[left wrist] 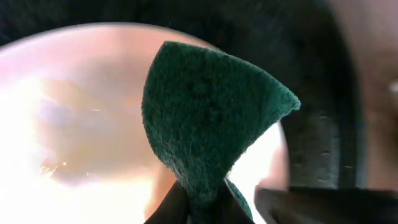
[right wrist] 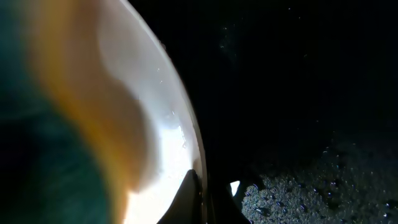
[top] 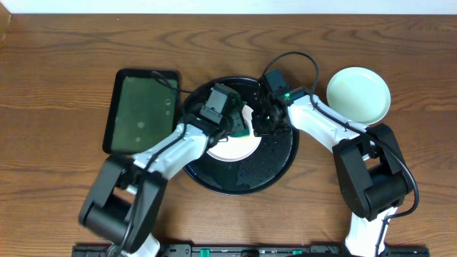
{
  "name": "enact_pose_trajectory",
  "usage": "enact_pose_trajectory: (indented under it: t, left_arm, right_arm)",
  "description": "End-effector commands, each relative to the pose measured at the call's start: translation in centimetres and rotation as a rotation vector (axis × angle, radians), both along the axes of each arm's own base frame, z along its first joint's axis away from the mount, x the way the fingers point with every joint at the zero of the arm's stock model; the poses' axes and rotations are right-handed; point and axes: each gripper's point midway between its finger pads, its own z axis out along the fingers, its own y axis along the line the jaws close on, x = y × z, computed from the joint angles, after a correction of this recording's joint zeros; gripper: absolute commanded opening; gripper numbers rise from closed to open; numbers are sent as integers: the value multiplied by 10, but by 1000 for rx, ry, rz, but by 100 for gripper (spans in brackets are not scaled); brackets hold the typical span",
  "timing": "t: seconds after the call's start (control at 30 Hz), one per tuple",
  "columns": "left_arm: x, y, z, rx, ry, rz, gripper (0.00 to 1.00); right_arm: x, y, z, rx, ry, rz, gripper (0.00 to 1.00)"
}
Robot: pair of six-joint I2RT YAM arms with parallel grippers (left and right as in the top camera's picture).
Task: Clean dirty plates on tray and stack at the side
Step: 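Scrub the pink plate with the sponge while the right gripper holds its rim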
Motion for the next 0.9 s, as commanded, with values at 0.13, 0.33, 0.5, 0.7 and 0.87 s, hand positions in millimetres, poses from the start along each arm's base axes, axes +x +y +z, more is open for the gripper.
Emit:
enact_pose_trajectory:
  t: [0.13,0.33,0.5,0.7,0.87]
  left_arm:
    - [1,53,-38,221,45,145,8]
    - [-6,120,-32,494,42,275,8]
    - [-7,152,-12,620,3,346,8]
    - [-2,143,16,534,-54,351,8]
    - [-6,83,12,221,23,198,8]
  right_arm:
    - [-19,-14,-29,-106,63,26,1]
    - [-20,-15,-29,-109,66,26,1]
    - [-20,-15,-29,-109,66,26,1]
    - [-20,-15,-29,-108,66,26,1]
    - [-19,-15,-29,-107,63,26,1]
